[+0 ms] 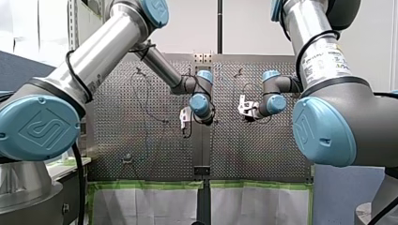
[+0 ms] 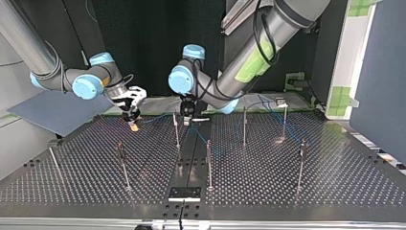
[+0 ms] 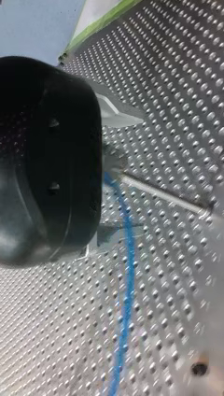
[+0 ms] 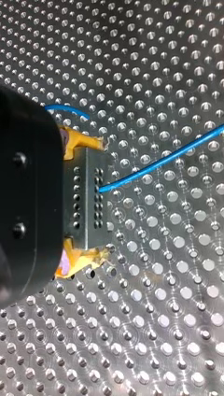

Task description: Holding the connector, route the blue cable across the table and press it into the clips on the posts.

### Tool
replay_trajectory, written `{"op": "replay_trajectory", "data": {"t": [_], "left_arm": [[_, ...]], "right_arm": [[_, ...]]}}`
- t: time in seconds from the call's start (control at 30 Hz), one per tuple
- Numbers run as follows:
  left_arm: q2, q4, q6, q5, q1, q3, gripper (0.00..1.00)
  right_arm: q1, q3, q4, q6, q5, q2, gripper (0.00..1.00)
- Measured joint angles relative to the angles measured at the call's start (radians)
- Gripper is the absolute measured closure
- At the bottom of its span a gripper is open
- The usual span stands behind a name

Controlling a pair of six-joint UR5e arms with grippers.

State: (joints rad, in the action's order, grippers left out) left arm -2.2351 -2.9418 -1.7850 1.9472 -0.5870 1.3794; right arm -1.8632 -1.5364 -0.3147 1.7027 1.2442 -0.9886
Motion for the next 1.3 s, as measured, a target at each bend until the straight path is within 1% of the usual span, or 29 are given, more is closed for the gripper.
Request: {"op": "replay_trajectory", "data": {"t": [0.1, 0.27, 0.37, 0.5, 0.63, 0.73, 0.8, 0.87, 0.93, 1.0, 1.1, 1.2, 1.3], "left_arm": [[0.020, -0.007, 0.012, 0.005, -0.011, 0.017, 0.00], [0.032, -0.013, 0.025, 0.008, -0.034, 0.038, 0.00], [0.033, -0.012, 0.023, 0.019, -0.059, 0.041, 0.00], [0.032, 0.011, -0.003, 0.044, -0.101, 0.041, 0.00], [0.027, 0.050, -0.042, 0.044, -0.143, 0.041, 0.00], [0.020, 0.080, -0.070, 0.037, -0.165, 0.034, 0.00], [0.007, 0.094, -0.082, 0.034, -0.170, 0.022, 0.00], [-0.007, 0.094, -0.089, 0.036, -0.173, 0.008, 0.00], [-0.026, 0.095, -0.101, 0.047, -0.173, -0.011, 0.00], [-0.048, 0.101, -0.115, 0.059, -0.166, -0.033, 0.00], [-0.075, 0.101, -0.129, 0.061, -0.146, -0.063, 0.00], [-0.087, 0.089, -0.134, 0.062, -0.137, -0.093, 0.00], [-0.091, 0.084, -0.135, 0.067, -0.137, -0.124, 0.00]], "right_arm": [[0.000, 0.000, 0.000, -0.001, 0.000, 0.000, 1.00], [0.001, 0.000, 0.000, -0.001, 0.000, 0.001, 1.00], [0.002, 0.000, 0.000, -0.001, 0.000, 0.001, 1.00], [0.006, 0.001, 0.000, 0.000, 0.000, 0.001, 1.00], [0.012, 0.004, 0.001, 0.000, -0.001, 0.000, 1.00], [0.015, 0.005, 0.001, 0.000, -0.001, 0.000, 1.00], [0.017, 0.006, 0.002, -0.001, -0.001, -0.001, 1.00], [0.018, 0.007, 0.003, -0.002, -0.003, -0.001, 1.00], [0.019, 0.007, 0.004, -0.004, -0.005, -0.001, 1.00], [0.020, 0.007, 0.005, -0.005, -0.007, -0.001, 1.00], [0.023, 0.007, 0.006, -0.005, -0.009, -0.002, 1.00], [0.026, 0.008, 0.007, -0.006, -0.011, -0.002, 1.00], [0.027, 0.008, 0.006, -0.006, -0.016, -0.002, 1.00]]}}
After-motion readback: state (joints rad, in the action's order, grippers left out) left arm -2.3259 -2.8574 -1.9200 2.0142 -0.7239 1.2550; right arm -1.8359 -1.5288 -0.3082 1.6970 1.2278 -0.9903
